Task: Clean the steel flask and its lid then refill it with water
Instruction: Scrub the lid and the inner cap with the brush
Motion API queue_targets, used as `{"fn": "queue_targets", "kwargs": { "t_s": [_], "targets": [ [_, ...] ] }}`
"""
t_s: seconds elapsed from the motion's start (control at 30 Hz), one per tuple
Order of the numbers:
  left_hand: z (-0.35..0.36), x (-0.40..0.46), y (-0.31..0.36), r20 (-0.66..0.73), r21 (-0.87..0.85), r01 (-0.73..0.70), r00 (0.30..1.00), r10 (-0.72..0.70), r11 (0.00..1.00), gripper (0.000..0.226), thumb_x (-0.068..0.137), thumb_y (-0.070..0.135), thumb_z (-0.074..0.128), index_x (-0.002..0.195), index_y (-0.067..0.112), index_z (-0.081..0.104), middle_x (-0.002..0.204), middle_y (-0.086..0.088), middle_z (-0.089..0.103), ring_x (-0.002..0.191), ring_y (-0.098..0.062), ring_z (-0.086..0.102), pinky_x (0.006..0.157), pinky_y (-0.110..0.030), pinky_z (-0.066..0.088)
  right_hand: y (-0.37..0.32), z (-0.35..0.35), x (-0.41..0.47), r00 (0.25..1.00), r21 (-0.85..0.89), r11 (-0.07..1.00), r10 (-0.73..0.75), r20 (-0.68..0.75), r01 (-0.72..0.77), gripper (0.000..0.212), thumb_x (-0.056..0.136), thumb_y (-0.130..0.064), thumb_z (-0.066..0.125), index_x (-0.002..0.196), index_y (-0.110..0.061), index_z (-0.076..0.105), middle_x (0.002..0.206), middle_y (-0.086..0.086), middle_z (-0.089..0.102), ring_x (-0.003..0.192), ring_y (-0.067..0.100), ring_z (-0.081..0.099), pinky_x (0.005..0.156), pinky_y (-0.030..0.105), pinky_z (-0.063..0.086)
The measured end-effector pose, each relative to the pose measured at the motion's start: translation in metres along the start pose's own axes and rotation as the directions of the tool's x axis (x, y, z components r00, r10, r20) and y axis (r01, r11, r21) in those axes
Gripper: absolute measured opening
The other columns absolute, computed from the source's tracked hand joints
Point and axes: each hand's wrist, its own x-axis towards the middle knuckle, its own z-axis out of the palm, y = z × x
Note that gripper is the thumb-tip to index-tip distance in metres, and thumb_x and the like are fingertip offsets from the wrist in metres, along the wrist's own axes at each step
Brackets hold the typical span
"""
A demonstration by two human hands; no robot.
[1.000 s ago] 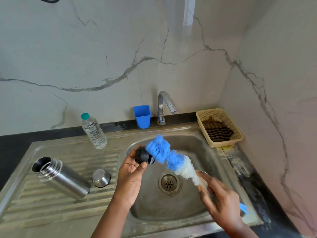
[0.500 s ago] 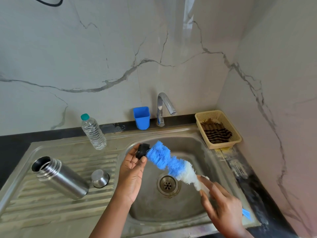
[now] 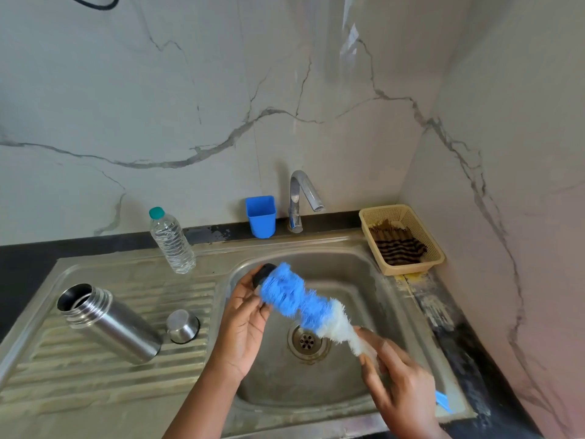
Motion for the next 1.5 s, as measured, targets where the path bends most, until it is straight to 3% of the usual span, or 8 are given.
{"fn": "queue_targets", "kwargs": {
  "t_s": [0.33, 0.5, 0.77, 0.9, 1.0, 1.2, 1.37, 1.5],
  "targets": [
    [0.005, -0.004, -0.006, -0.056, -0.133, 0.033, 0.998, -0.041, 0.991, 0.039, 0.088, 0.014, 0.055, 0.126, 0.008, 0.059, 0.128, -0.017, 0.063, 0.111, -0.024, 0.066, 0.087, -0.032, 0.058, -0.004, 0.01, -0.004, 0.999, 0.004, 0.999, 0.042, 0.014, -0.042, 0.038, 0.086, -0.042, 0.054, 0.124, -0.047, 0.058, 0.088, -0.023, 0.062, 0.065, -0.003, 0.056, 0.056, 0.016, 0.048],
    [0.009, -0.002, -0.008, -0.104, -0.141, 0.007, 0.994, -0.022, 0.99, 0.096, 0.058, 0.039, 0.094, 0.134, -0.001, 0.052, 0.13, -0.019, 0.063, 0.121, -0.032, 0.061, 0.101, -0.04, 0.051, -0.011, 0.016, -0.008, 0.999, 0.029, 0.999, 0.014, 0.034, -0.015, 0.037, 0.086, -0.043, 0.055, 0.122, -0.048, 0.06, 0.089, -0.024, 0.063, 0.061, -0.003, 0.056, 0.056, 0.015, 0.049],
    [0.008, 0.002, -0.006, -0.056, -0.175, -0.002, 0.998, -0.008, 0.984, 0.069, 0.052, 0.032, 0.096, 0.11, 0.012, 0.064, 0.114, -0.012, 0.07, 0.108, -0.024, 0.066, 0.086, -0.031, 0.058, -0.008, 0.015, -0.011, 0.992, 0.057, 0.99, 0.13, 0.008, -0.13, 0.035, 0.086, -0.046, 0.053, 0.12, -0.053, 0.059, 0.09, -0.025, 0.063, 0.059, -0.003, 0.056, 0.054, 0.016, 0.05],
    [0.005, -0.002, -0.007, -0.047, -0.234, 0.022, 0.998, -0.034, 0.972, 0.04, 0.075, 0.028, 0.08, 0.108, 0.013, 0.063, 0.118, -0.014, 0.068, 0.118, -0.036, 0.061, 0.094, -0.042, 0.054, -0.007, 0.02, -0.015, 0.998, 0.024, 0.999, 0.037, 0.044, -0.038, 0.036, 0.085, -0.042, 0.056, 0.12, -0.048, 0.063, 0.089, -0.025, 0.063, 0.061, -0.003, 0.055, 0.057, 0.016, 0.051],
    [0.008, -0.003, -0.006, -0.078, -0.249, 0.003, 0.997, -0.024, 0.969, 0.019, 0.086, 0.016, 0.057, 0.104, 0.012, 0.061, 0.109, -0.011, 0.071, 0.102, -0.024, 0.068, 0.077, -0.031, 0.06, -0.01, 0.024, -0.013, 0.986, 0.037, 0.985, 0.169, 0.003, -0.169, 0.035, 0.086, -0.047, 0.05, 0.12, -0.054, 0.058, 0.094, -0.03, 0.062, 0.06, -0.004, 0.057, 0.056, 0.015, 0.05],
    [0.003, 0.0, -0.004, -0.095, -0.199, 0.018, 0.995, -0.037, 0.98, 0.023, 0.087, 0.017, 0.047, 0.106, 0.013, 0.061, 0.108, -0.009, 0.072, 0.1, -0.022, 0.067, 0.081, -0.03, 0.058, -0.009, 0.022, -0.014, 0.994, 0.004, 0.995, 0.099, 0.053, -0.1, 0.035, 0.085, -0.045, 0.054, 0.118, -0.048, 0.062, 0.078, -0.023, 0.057, 0.057, -0.005, 0.051, 0.05, 0.015, 0.048],
    [0.002, 0.003, -0.007, -0.069, -0.195, 0.056, 0.995, -0.07, 0.979, 0.062, 0.06, 0.03, 0.093, 0.109, 0.009, 0.062, 0.112, -0.014, 0.071, 0.102, -0.022, 0.07, 0.082, -0.029, 0.059, -0.007, 0.027, -0.016, 0.982, 0.018, 0.983, 0.183, 0.047, -0.184, 0.034, 0.086, -0.048, 0.051, 0.119, -0.052, 0.059, 0.093, -0.03, 0.062, 0.059, -0.005, 0.056, 0.053, 0.016, 0.05],
    [0.003, 0.002, -0.007, -0.069, -0.145, 0.028, 0.997, -0.038, 0.989, 0.067, 0.049, 0.025, 0.098, 0.103, 0.01, 0.062, 0.103, -0.011, 0.075, 0.099, -0.021, 0.071, 0.079, -0.027, 0.059, -0.006, 0.025, -0.021, 0.98, 0.017, 0.981, 0.192, 0.057, -0.193, 0.034, 0.086, -0.048, 0.05, 0.119, -0.053, 0.059, 0.091, -0.028, 0.062, 0.06, -0.004, 0.056, 0.053, 0.016, 0.05]
  ]
}}
